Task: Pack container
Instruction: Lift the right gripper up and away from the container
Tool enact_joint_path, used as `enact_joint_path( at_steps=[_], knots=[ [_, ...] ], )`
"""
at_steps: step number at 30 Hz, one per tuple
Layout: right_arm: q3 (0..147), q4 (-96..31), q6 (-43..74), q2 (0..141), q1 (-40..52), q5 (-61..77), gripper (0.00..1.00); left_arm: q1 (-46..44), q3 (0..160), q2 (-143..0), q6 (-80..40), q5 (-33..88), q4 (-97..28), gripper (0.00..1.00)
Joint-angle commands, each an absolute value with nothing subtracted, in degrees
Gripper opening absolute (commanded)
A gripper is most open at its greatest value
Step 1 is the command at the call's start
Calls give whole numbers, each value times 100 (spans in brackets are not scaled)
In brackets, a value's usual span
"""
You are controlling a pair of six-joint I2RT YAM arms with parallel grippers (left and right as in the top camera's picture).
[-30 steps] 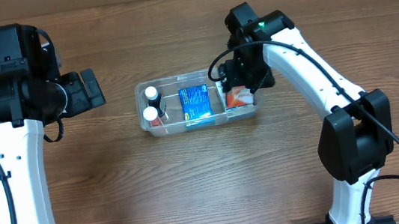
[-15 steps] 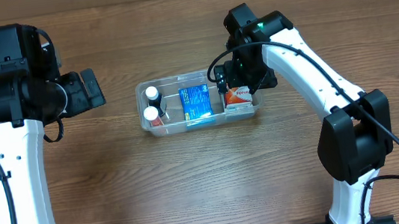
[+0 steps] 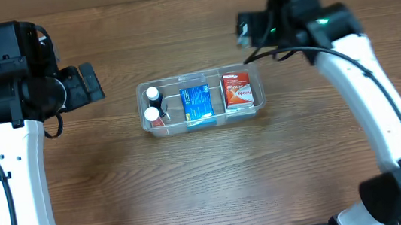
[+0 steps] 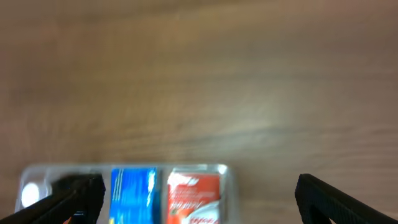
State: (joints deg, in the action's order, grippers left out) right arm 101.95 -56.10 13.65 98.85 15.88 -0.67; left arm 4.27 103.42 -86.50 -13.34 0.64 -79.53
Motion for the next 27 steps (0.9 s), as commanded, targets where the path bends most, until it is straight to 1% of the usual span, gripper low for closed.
enact_joint_path(
  at_steps=[1, 3, 4, 7, 9, 13, 18, 23, 27],
  knots=[
    [10252, -5537, 1201, 9758, 1149, -169, 100, 449, 10328, -8685, -1278, 290, -7658, 100],
    [10252, -5642, 1199, 9708, 832, 187, 100, 449, 10328, -8691, -725, 725, -7555, 100],
    [10252, -5741, 1199, 9688, 692, 360, 100, 449, 10328, -8698, -639, 810, -7555, 100],
    [10250, -6217, 1194, 9653, 309, 746, 100, 449, 10328, -8700, -598, 858, -7620, 100],
    [10250, -6508, 1173, 9653, 178, 762, 100, 449, 10328, -8698, -600, 860, -7688, 100],
    [10245, -7135, 1044, 9607, 62, 685, 100, 449, 10328, -8698, -596, 773, -7988, 100],
    [10232, -7526, 1048, 9295, 73, 550, 100, 403, 10298, -8545, -596, 622, -8270, 100],
    [10066, -7559, 1046, 8451, 73, 545, 100, 110, 9817, -7791, -670, 416, -8141, 100],
    [9327, -7247, 1044, 7338, 73, 342, 100, -130, 8864, -6731, -794, 381, -7793, 100]
  ],
)
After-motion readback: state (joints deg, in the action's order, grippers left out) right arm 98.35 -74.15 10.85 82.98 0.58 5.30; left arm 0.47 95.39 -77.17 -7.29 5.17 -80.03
